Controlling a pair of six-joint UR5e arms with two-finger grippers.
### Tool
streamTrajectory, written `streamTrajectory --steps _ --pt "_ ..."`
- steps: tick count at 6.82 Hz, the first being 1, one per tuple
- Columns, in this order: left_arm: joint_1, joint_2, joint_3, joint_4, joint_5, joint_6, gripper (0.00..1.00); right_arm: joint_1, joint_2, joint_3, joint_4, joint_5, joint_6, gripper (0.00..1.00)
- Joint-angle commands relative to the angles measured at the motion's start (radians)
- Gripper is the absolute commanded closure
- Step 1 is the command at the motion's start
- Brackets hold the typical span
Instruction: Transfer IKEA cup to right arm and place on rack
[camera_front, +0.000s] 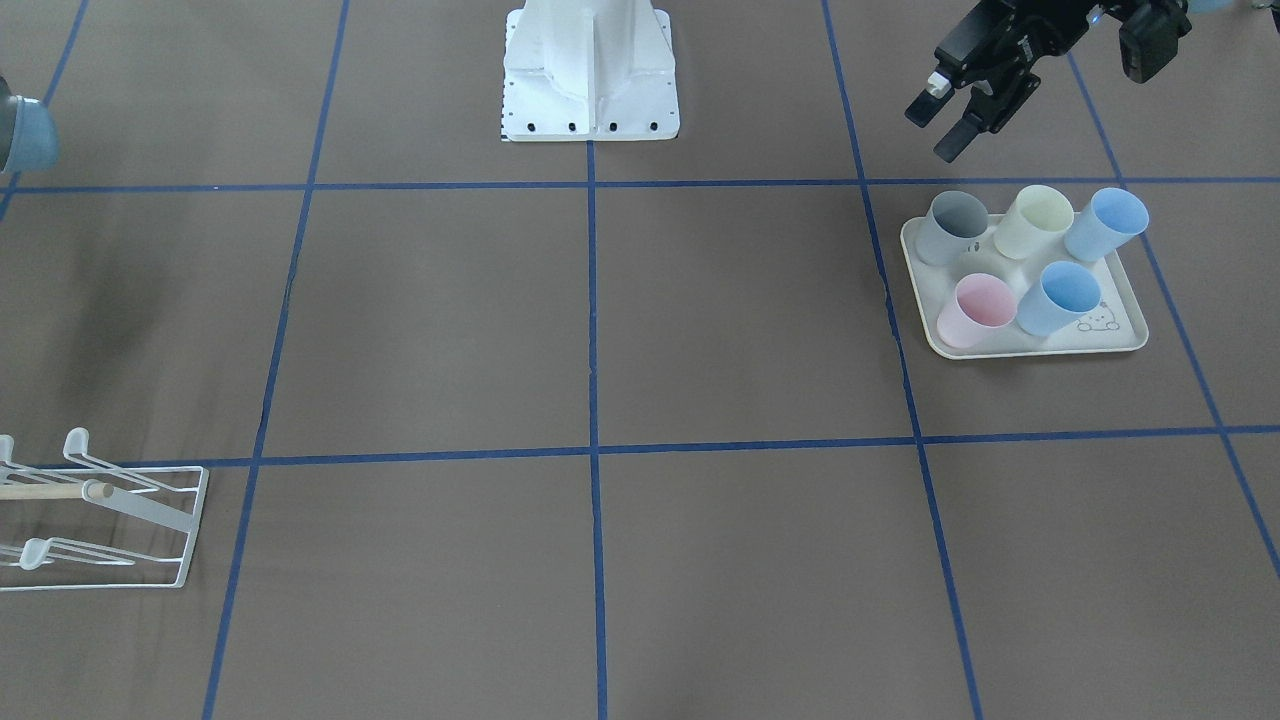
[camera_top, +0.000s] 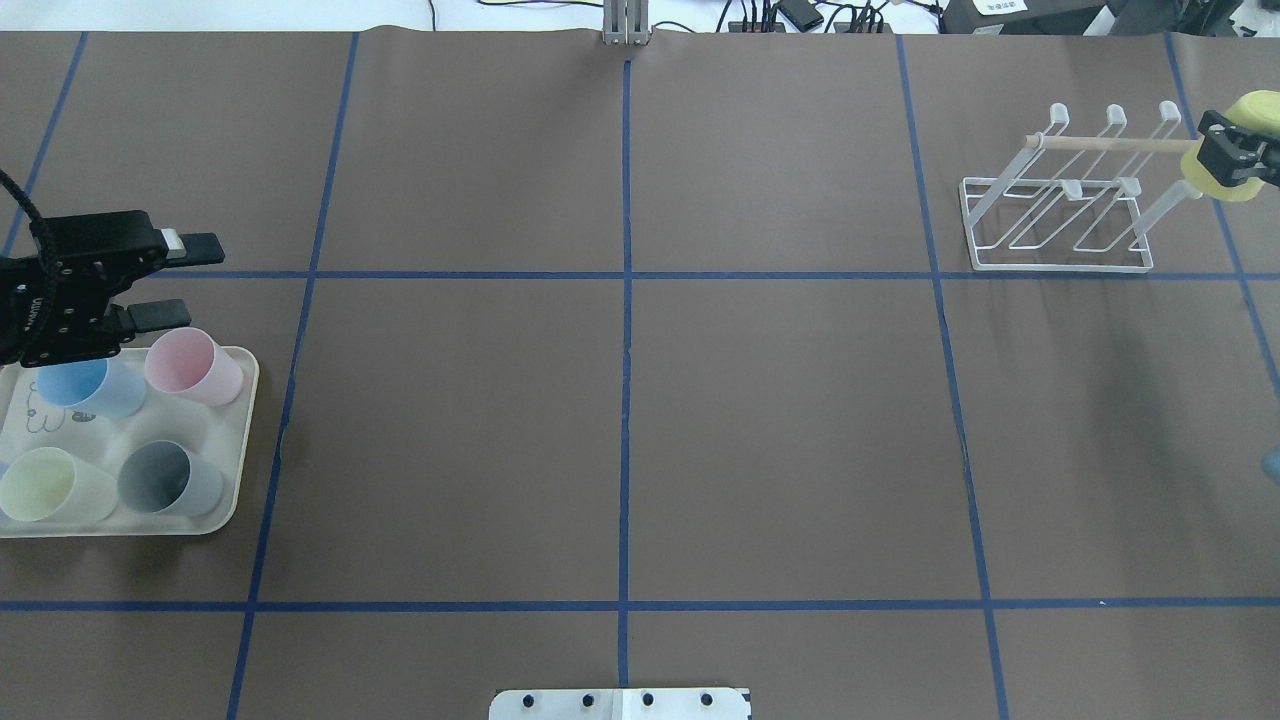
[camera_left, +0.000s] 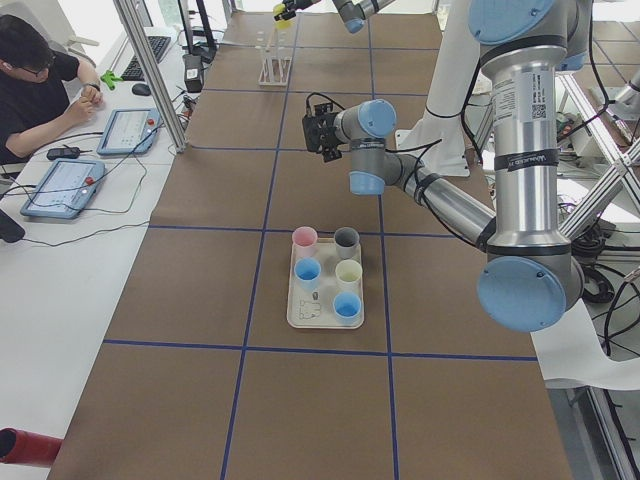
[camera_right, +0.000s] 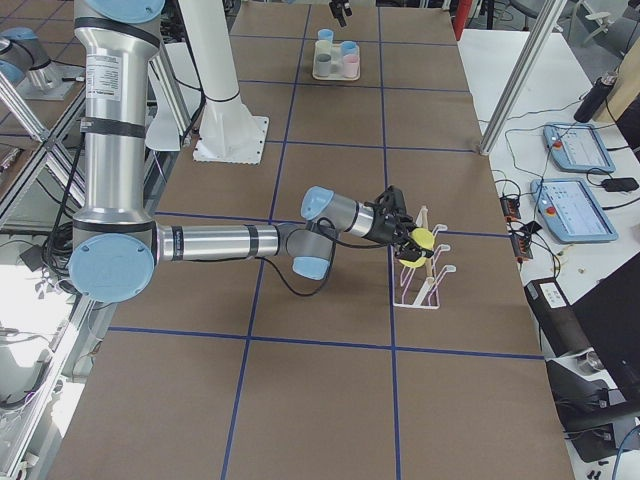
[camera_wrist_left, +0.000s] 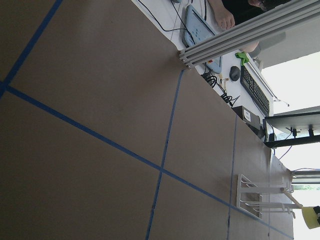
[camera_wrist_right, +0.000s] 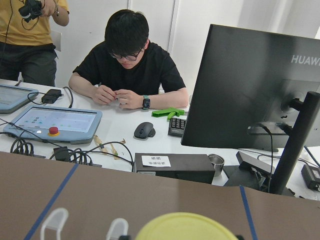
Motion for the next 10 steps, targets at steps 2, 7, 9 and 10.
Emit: streamTrajectory --steps 2,7,9,10 --pt "0.000 0.001 0.000 0.000 0.000 0.000 0.00 -0.009 0.000 -0.014 0.000 -0.001 0.001 1.00" --pt "0.001 -0.001 0.008 0.000 0.000 0.000 0.00 -0.015 0.001 -0.033 0.002 -0.001 -0.002 1.00" --pt "0.001 -0.001 0.008 -0.002 0.000 0.000 0.00 -0.018 0.001 -0.043 0.002 -0.002 -0.002 1.00" --pt "0.003 -0.001 0.008 0.000 0.000 0.000 0.00 -0.018 0.000 -0.044 0.002 -0.002 -0.002 1.00"
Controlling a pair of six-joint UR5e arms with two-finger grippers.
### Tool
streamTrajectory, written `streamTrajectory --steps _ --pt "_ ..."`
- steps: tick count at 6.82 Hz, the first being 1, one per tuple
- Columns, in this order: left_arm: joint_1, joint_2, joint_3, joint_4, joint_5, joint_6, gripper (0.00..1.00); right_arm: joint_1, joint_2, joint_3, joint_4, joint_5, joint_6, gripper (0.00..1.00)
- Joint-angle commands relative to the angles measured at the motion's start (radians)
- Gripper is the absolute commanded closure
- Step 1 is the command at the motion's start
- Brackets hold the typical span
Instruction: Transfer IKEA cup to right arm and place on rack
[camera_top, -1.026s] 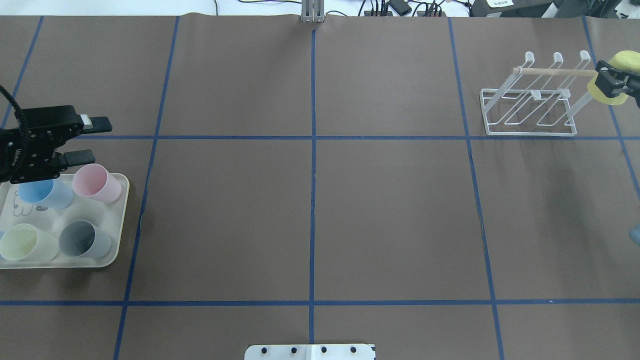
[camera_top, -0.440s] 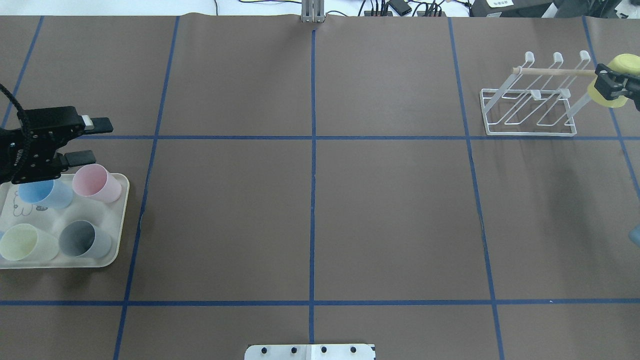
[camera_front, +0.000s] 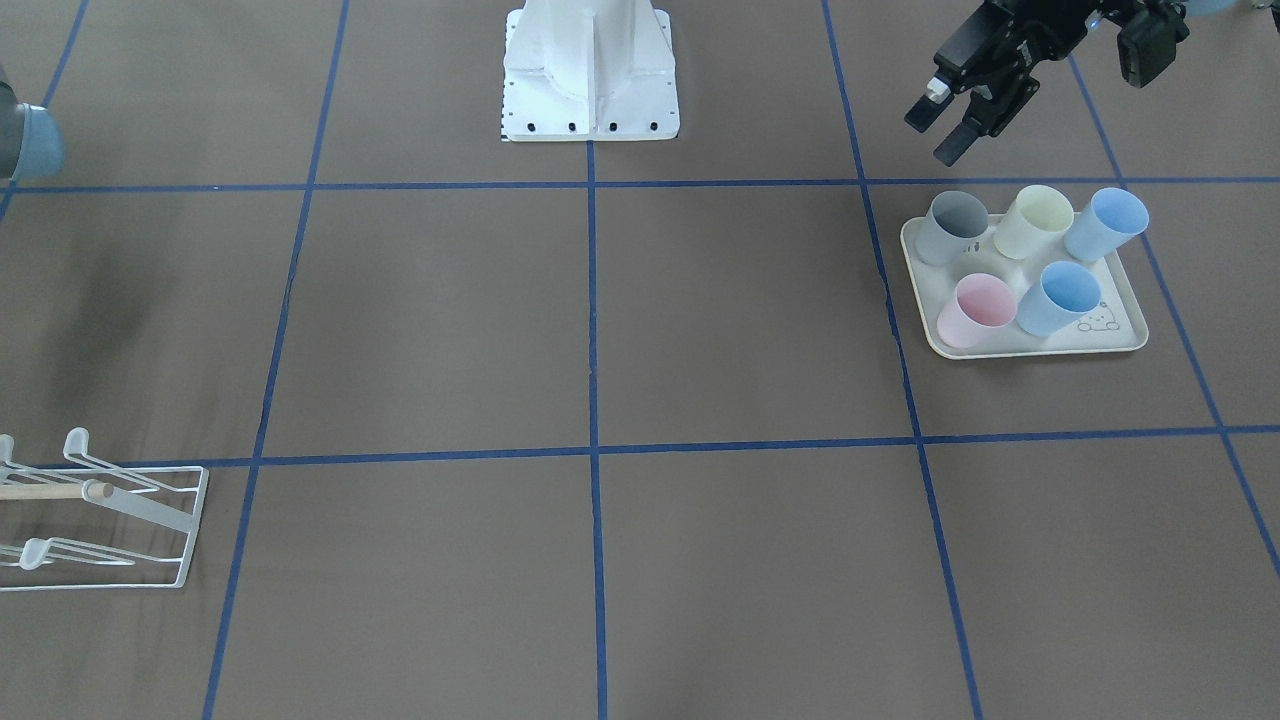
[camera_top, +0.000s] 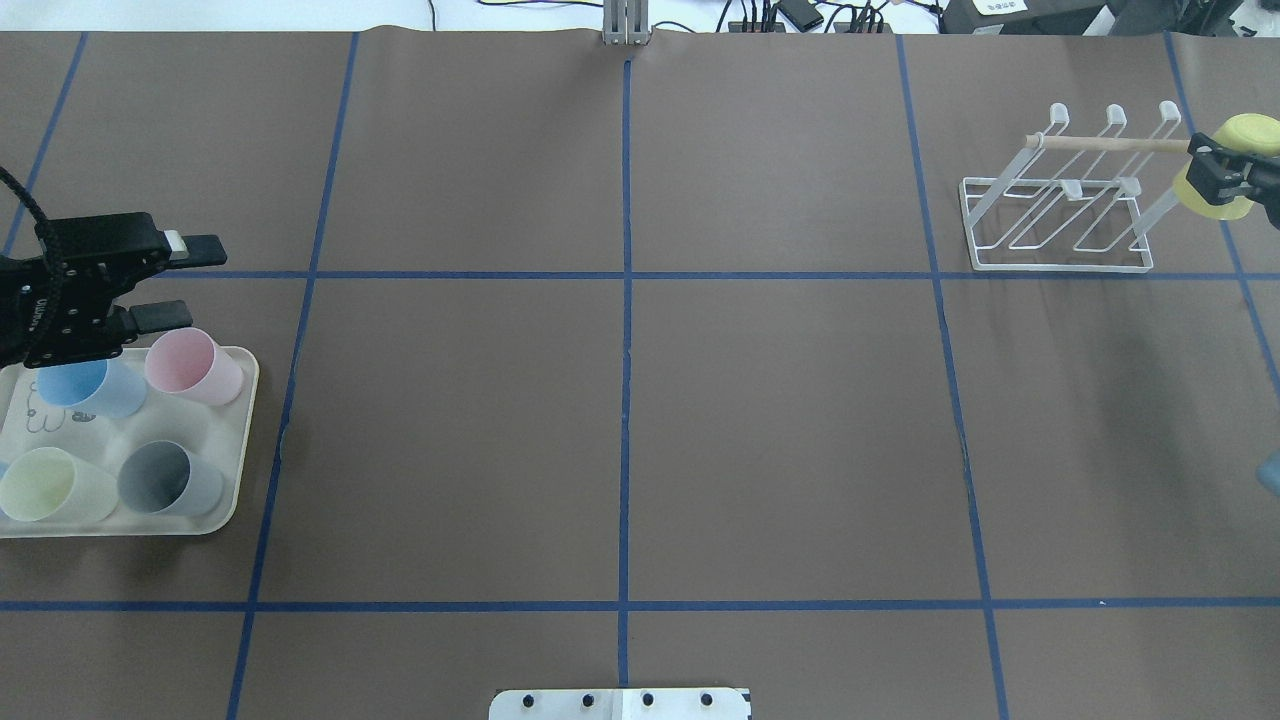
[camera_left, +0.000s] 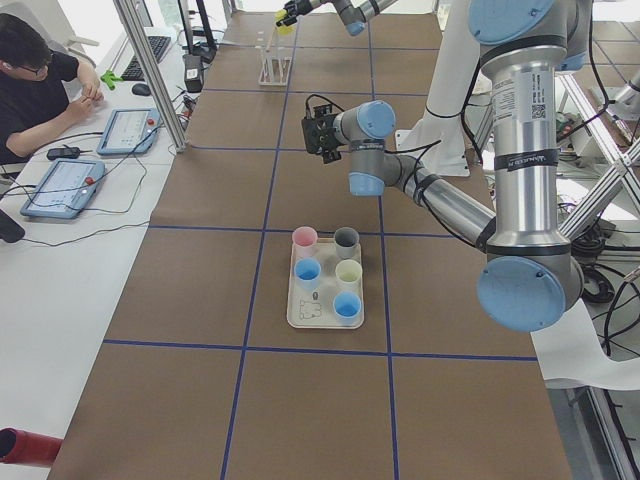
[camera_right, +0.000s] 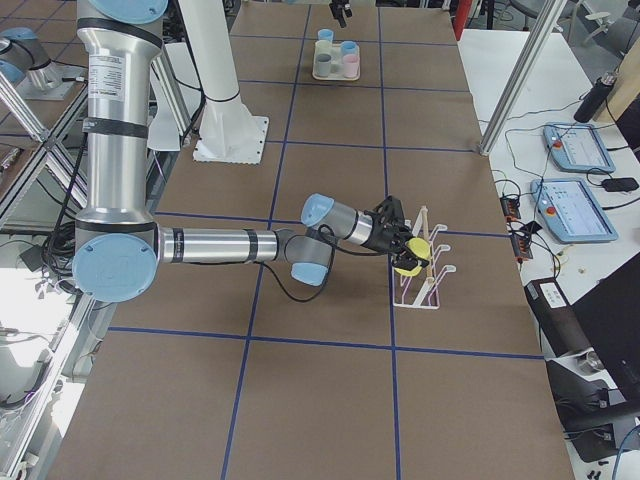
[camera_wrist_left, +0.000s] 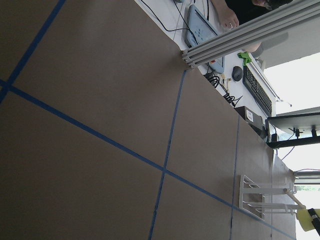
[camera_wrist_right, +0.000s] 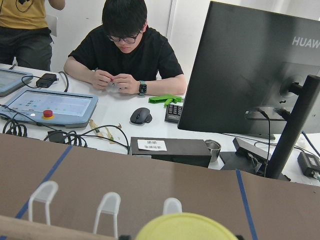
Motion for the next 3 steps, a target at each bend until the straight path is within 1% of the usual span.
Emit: streamTrajectory --steps 1,3 --pt "0.001 0.000 0.000 -0.001 0.000 0.000 0.00 -0.002 -0.001 -0.006 0.000 0.000 -0.002 1.00" --pt "0.001 0.000 0.000 0.001 0.000 0.000 0.00 -0.009 -0.001 -0.014 0.000 -0.005 -0.002 1.00"
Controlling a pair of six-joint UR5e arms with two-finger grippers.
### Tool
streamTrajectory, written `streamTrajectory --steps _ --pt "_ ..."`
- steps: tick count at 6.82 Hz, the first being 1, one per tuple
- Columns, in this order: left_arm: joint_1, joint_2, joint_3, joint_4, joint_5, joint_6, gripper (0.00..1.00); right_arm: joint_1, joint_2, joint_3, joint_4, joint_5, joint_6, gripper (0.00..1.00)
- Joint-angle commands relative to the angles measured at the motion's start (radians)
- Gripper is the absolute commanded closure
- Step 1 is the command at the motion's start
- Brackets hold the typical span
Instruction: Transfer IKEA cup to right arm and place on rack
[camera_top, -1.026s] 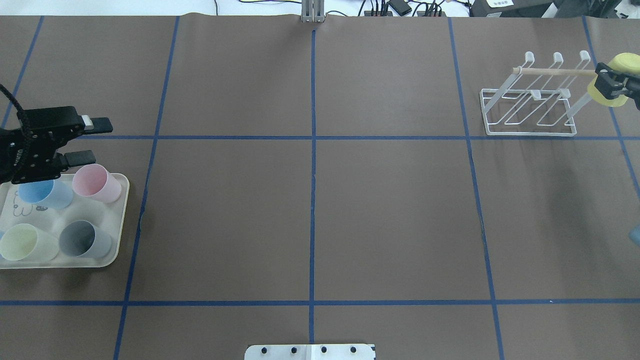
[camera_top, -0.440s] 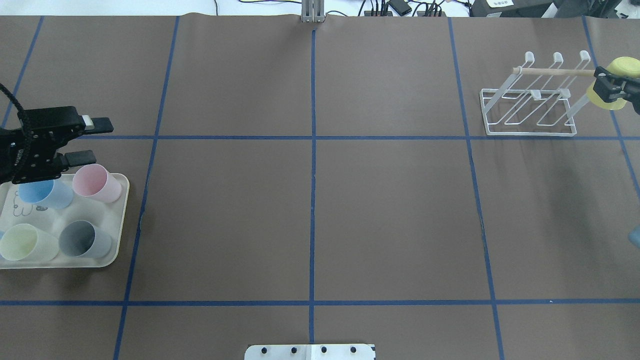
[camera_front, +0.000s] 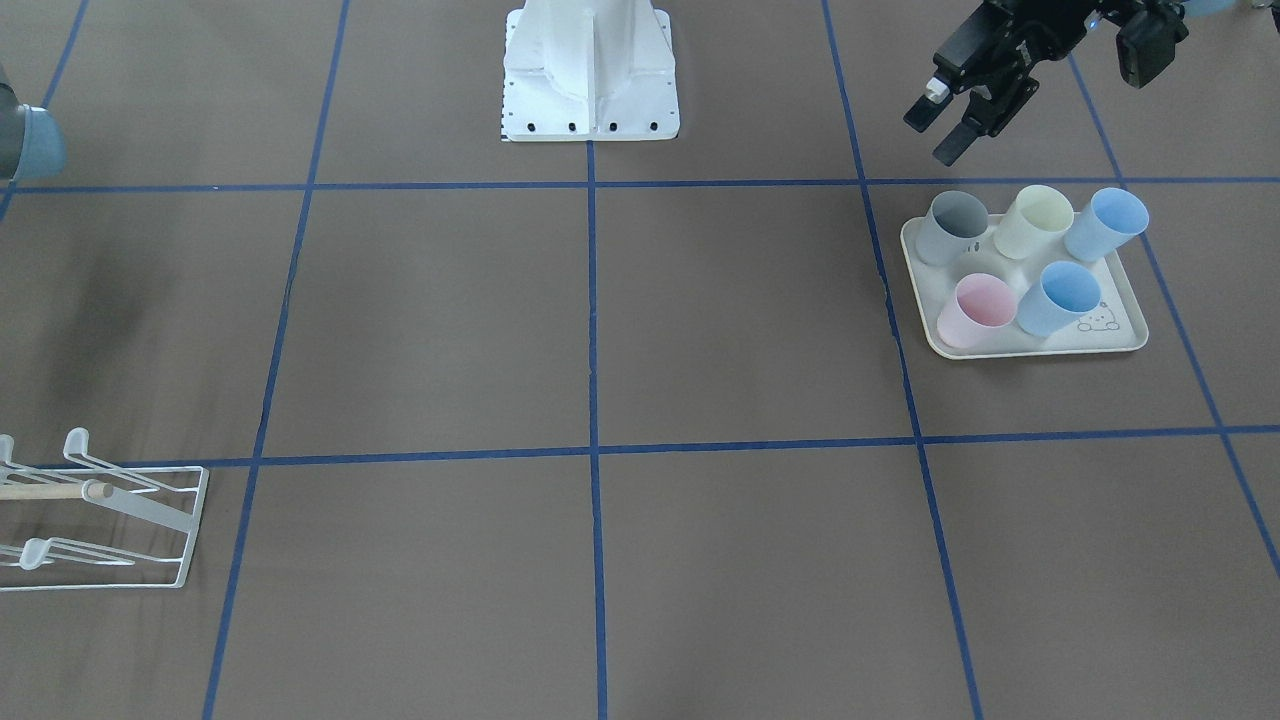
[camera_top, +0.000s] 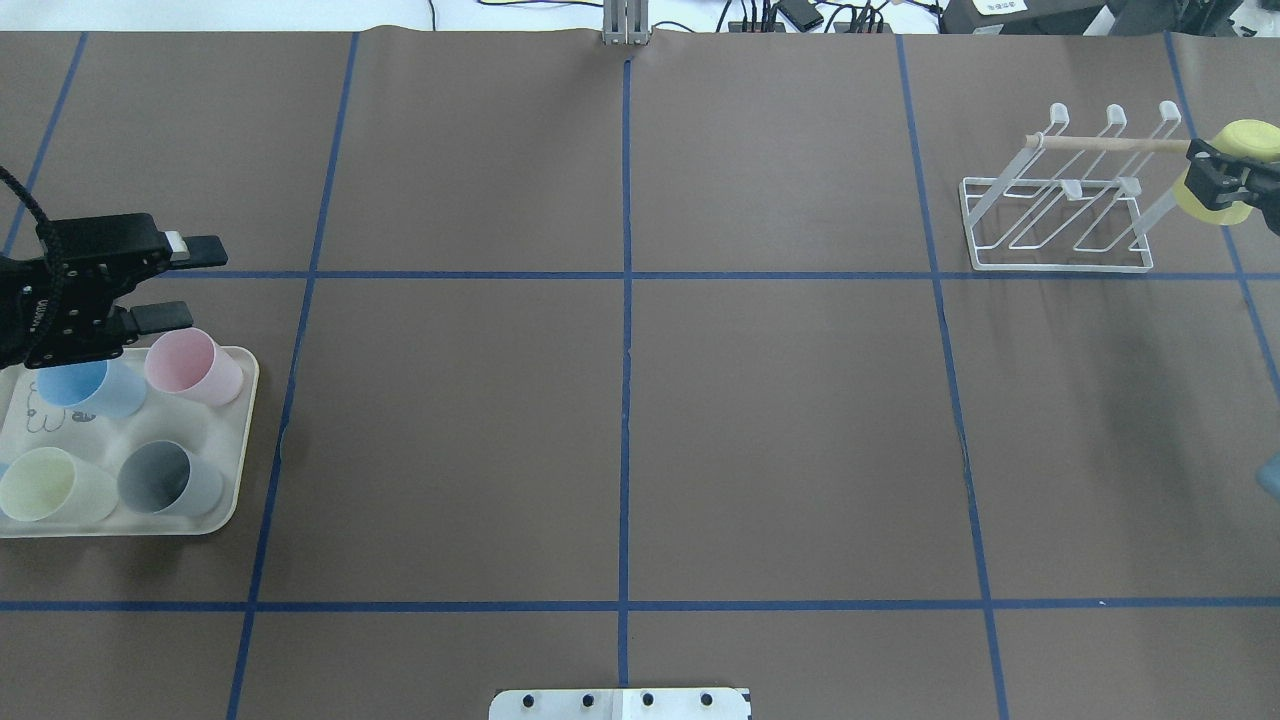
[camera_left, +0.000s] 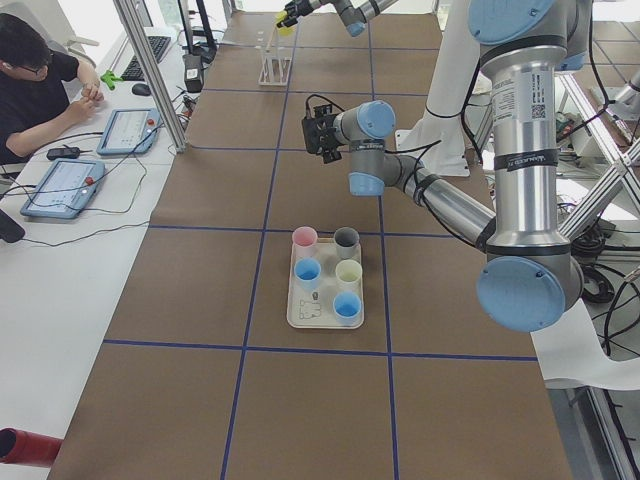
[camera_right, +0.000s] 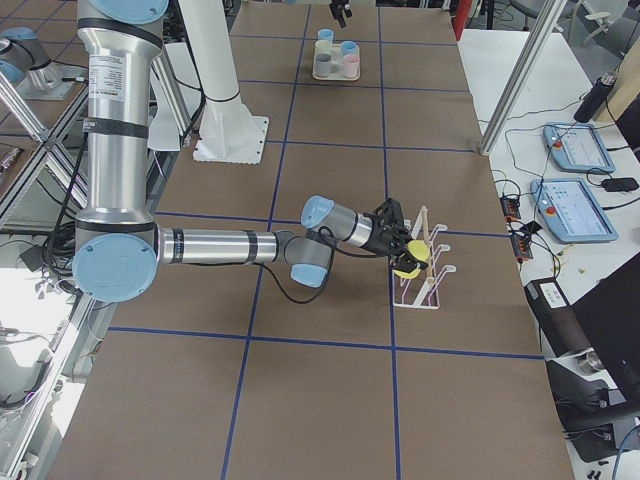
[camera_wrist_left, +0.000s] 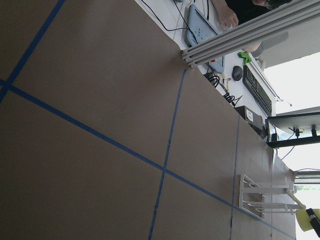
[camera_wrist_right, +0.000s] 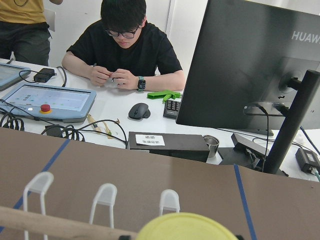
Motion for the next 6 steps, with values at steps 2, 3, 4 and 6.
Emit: streamTrajectory --steps 2,3,4,6 --pt "0.000 0.000 0.000 0.000 0.000 0.000 0.00 -0.007 0.000 -0.006 0.000 -0.006 0.000 1.00" --pt "0.000 0.000 0.000 0.000 0.000 0.000 0.00 -0.007 0.000 -0.007 0.000 -0.006 0.000 1.00" --pt "0.000 0.000 0.002 0.000 0.000 0.000 0.00 -0.007 0.000 -0.007 0.000 -0.006 0.000 0.84" --pt "0.000 -0.003 0.000 -0.001 0.000 0.000 0.00 -0.009 0.003 -0.010 0.000 -0.007 0.001 0.02"
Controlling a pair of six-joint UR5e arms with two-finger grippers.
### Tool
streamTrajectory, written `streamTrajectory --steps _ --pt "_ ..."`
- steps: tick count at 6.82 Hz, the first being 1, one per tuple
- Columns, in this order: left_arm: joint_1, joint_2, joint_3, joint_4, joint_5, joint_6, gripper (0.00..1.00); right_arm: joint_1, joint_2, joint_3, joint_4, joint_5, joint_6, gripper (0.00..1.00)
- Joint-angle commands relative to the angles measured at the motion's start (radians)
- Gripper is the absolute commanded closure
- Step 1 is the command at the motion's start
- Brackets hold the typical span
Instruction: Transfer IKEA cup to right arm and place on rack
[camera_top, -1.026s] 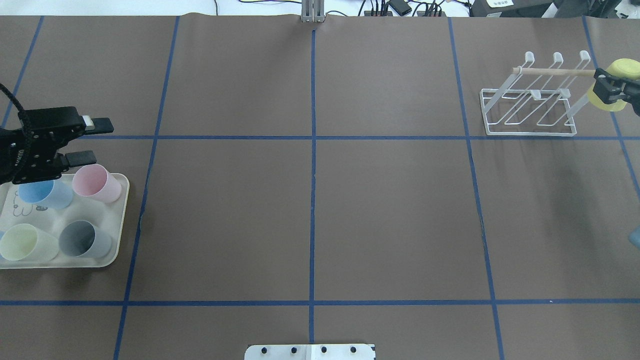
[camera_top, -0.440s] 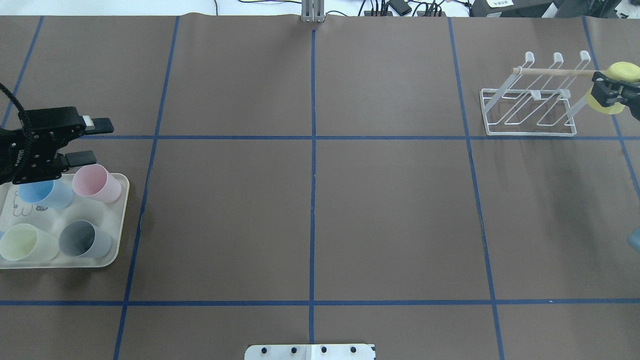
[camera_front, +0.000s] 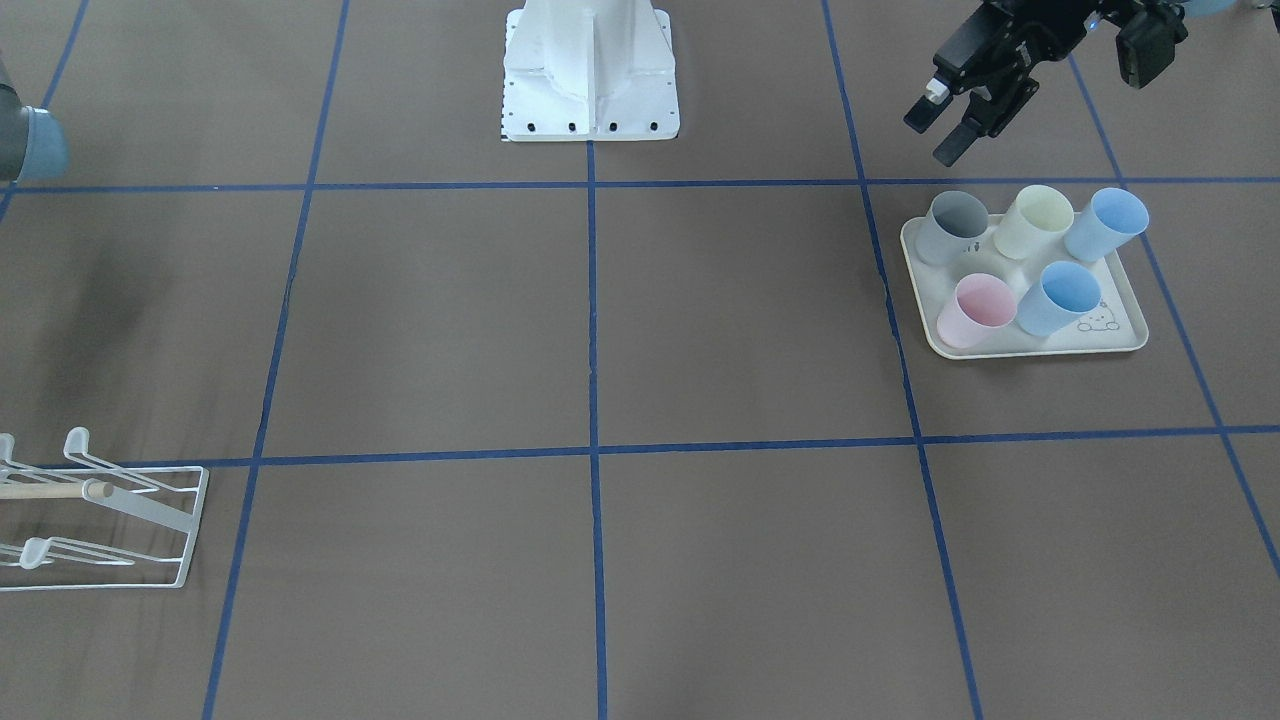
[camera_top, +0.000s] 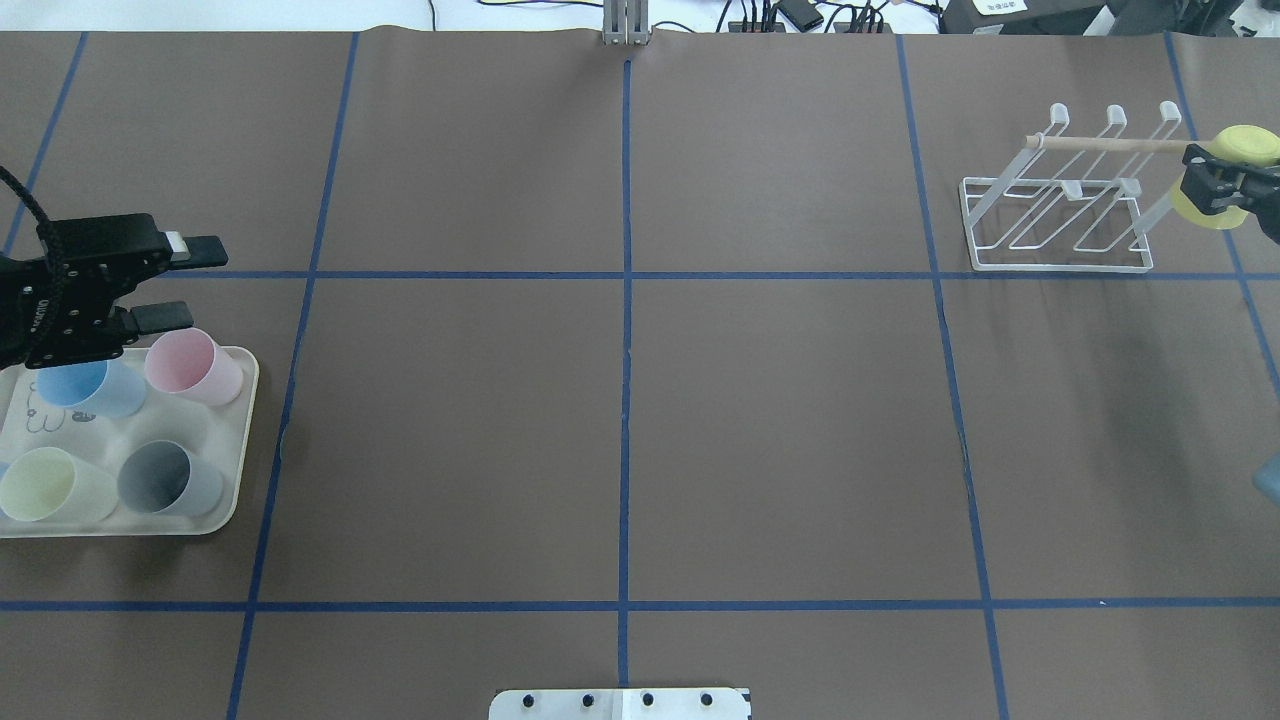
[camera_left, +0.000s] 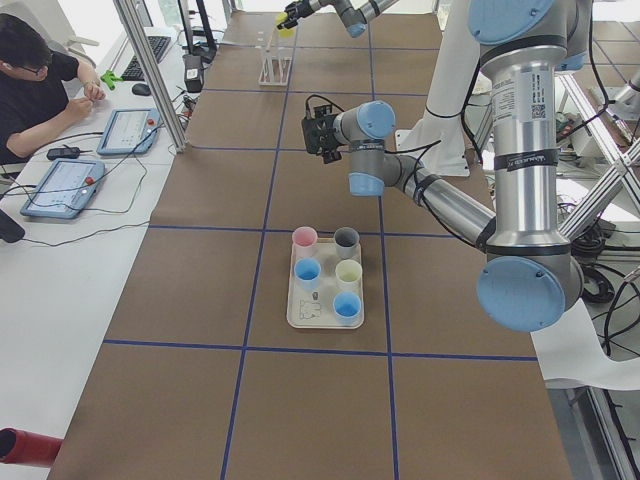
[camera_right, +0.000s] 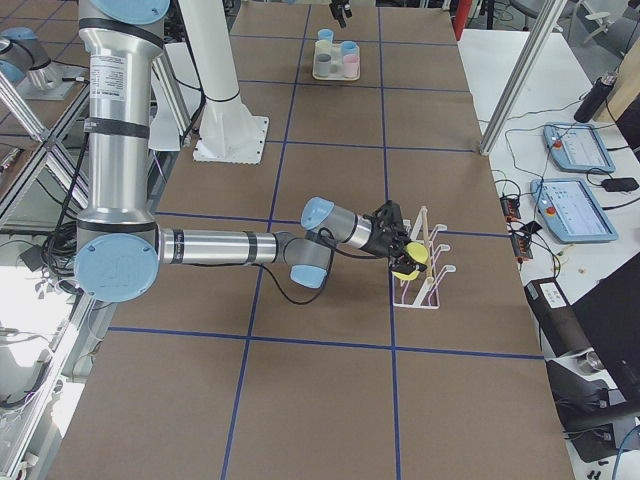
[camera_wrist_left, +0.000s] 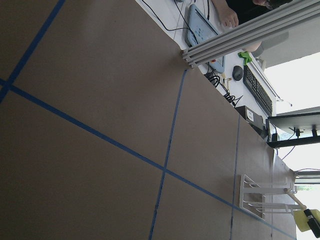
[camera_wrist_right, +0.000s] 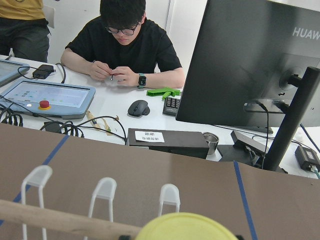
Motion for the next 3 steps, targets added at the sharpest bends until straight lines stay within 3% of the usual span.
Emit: streamTrajectory --steps 1,3 --pt "0.000 -0.002 0.001 -0.001 0.000 0.000 0.00 -0.001 0.001 -0.005 0.009 0.000 0.001 0.02" --pt "0.000 -0.002 0.001 -0.001 0.000 0.000 0.00 -0.001 0.006 -0.047 0.072 0.002 -0.002 0.02"
